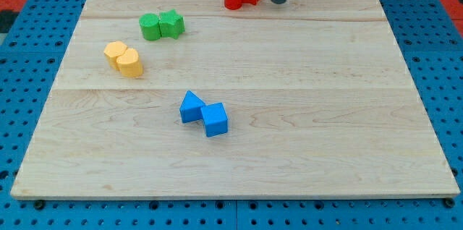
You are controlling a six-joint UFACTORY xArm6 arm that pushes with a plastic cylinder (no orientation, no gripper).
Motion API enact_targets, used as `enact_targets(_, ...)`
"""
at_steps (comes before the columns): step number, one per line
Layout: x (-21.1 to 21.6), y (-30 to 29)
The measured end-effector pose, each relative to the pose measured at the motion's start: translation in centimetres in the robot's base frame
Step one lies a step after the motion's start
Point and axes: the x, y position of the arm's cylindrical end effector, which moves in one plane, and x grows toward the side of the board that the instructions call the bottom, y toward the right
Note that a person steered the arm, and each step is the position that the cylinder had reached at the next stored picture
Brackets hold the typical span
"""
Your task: Keep the red blocks on the top of the green star
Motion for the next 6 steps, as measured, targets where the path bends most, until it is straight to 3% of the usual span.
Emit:
enact_targets(2, -3.4, 3.1)
enact_targets(3, -3.4, -3.3)
enact_targets(4, -2.8, -12.0)
enact_targets(5, 2.3, -13.1)
enact_targets(6, 3.7, -11.2)
